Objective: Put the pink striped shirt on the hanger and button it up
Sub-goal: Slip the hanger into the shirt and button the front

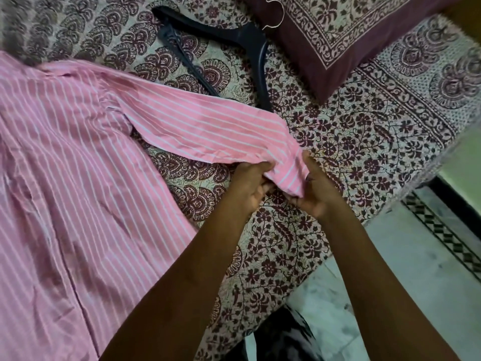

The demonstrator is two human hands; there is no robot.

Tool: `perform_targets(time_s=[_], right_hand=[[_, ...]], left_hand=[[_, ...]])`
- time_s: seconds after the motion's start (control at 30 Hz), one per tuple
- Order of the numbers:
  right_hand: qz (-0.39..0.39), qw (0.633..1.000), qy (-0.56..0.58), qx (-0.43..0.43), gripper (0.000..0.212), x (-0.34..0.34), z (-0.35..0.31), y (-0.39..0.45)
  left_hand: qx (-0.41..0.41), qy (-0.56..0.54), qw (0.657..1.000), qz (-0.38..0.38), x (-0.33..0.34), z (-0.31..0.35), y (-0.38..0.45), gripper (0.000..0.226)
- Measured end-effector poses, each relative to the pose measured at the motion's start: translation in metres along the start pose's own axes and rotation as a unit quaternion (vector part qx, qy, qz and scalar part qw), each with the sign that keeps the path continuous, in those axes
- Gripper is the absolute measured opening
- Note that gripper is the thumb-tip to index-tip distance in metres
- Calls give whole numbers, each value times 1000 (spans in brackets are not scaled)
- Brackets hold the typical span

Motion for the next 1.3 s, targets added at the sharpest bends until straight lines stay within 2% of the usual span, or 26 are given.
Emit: perform_targets(time_s=[0.07, 0.13, 0.17, 0.23, 0.33, 0.4, 0.47, 0.53, 0.6, 0.7, 0.77, 0.9, 1.03, 1.13, 1.2, 1.23, 1.3], right_hand=[[65, 996, 44, -39, 43, -11, -13, 5], [179, 971, 43, -151, 27, -31, -36, 1], [221, 955, 19, -196, 25, -36, -45, -5], [271, 935, -38, -226, 32, -44, -53, -5], [308, 921, -110, -212, 45, -52, -54, 10], [361, 875, -188, -261, 51, -46, -68, 4], [400, 808, -258, -347, 49, -22, -84, -11], [372, 773, -285, -428, 40, 18, -92, -25], [282, 766, -310, -487, 33, 72, -96, -26], [146, 759, -378, -509, 30, 156, -94, -3], [89, 722, -448, -521, 27, 209, -85, 16], [70, 626, -555, -543, 35, 290, -75, 53], [94, 596, -633, -484, 48, 340, -79, 94], [87, 605, -653, -447, 45, 369, -85, 114], [88, 621, -654, -422, 29, 378, -92, 127], [65, 665, -621, -410, 19, 382, -97, 134], [-16, 800, -490, -346, 21, 382, -109, 150]], left_hand=[[-22, 33, 999, 17, -11, -4, -2, 10], [-40, 67, 996, 50, -29, -7, 0, 3], [-40, 83, 993, 68, -38, -7, 1, 5], [-15, 106, 988, 109, -58, -2, 5, 10], [63, 137, 975, 161, -88, 20, 13, 21], [116, 190, 955, 197, -106, 42, 18, 27], [166, 239, 929, 230, -120, 71, 18, 25], [211, 283, 907, 231, -126, 102, 19, 24], [253, 332, 879, 232, -134, 136, 21, 23], [293, 403, 832, 244, -156, 181, 31, 21], [321, 447, 794, 258, -175, 209, 39, 20], [355, 549, 701, 284, -212, 263, 64, 33], [360, 626, 625, 296, -232, 314, 94, 45], [333, 651, 620, 284, -253, 350, 126, 48], [327, 671, 628, 221, -259, 366, 148, 38], [333, 671, 636, 186, -260, 375, 157, 32], [351, 639, 668, 148, -257, 396, 167, 32]])
Point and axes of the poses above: each hand's wrist, its own y-axis towards the middle knuckle, its own x-axis out of the palm, z = x × y, the point moved 8 cm from there along y, towards the middle knuckle, and after that the axes turned 8 degrees about x, right-handed, at the moved point
